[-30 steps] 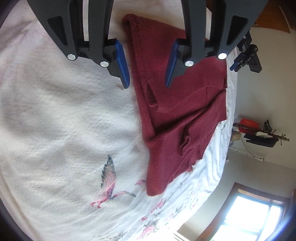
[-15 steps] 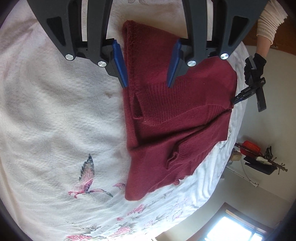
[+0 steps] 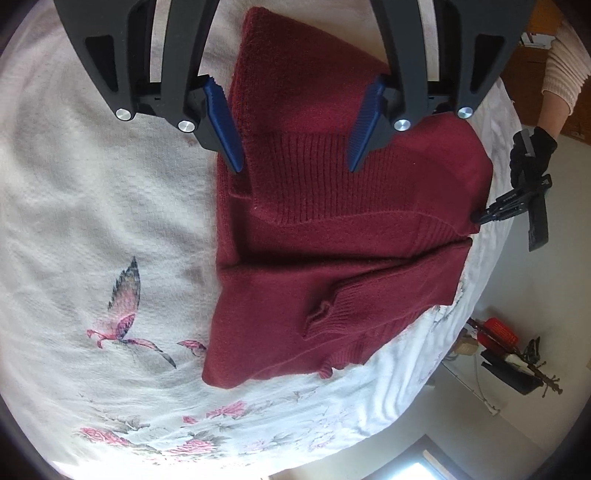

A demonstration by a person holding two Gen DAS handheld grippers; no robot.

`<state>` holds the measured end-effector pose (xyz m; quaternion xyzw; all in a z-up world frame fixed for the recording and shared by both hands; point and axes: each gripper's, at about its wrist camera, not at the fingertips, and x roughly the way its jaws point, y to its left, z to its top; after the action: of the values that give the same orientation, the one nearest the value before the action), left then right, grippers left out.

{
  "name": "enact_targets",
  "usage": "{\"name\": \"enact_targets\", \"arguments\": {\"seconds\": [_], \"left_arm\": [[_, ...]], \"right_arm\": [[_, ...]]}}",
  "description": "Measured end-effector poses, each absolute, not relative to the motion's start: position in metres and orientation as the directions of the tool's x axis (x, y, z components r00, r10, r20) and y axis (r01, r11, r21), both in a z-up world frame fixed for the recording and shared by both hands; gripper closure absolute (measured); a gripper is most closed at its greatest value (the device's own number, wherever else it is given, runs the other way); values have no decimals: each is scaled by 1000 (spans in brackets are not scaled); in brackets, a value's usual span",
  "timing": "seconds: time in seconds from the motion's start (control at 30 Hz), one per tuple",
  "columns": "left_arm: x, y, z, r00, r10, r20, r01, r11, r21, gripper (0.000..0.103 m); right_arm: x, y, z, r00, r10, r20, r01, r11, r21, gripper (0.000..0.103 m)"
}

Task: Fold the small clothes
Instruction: 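Grasp the folded hem edge with both grippers and lift it toward the collar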

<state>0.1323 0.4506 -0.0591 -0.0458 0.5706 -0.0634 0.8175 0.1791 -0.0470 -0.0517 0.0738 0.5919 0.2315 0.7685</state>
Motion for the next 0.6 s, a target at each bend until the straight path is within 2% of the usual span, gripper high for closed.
{"name": "enact_targets", "arguments": {"seconds": [0.07,0.2,0.23,0.27,0.33,0.37,0.4,0.6], "left_arm": [[136,447,-66,328,-139,-934,51,990,-129,69],[139,439,-74,321,-131,-938,64,991,-117,65],[138,436,-75,323,-129,-937,69,991,-113,68],[138,434,-74,325,-134,-936,78,990,-114,77],[136,431,-72,334,-120,-935,89,991,-96,93],[134,430,-69,343,-113,-933,95,992,-85,96],[132,428,-65,353,-115,-928,103,991,-83,97],[109,429,-27,457,-172,-872,116,984,-134,98]], "right_arm": [[184,-39,-57,183,401,-898,-291,894,340,44],[192,-24,-74,140,339,-930,-336,900,278,42],[192,-20,-79,133,320,-938,-352,900,257,43],[192,-16,-82,130,296,-946,-364,902,232,45],[189,-11,-86,140,254,-957,-384,905,184,68],[187,-9,-85,149,250,-957,-395,902,174,77],[185,-10,-83,148,272,-951,-403,895,193,95],[160,-30,-53,213,369,-905,-384,883,270,97]]}}
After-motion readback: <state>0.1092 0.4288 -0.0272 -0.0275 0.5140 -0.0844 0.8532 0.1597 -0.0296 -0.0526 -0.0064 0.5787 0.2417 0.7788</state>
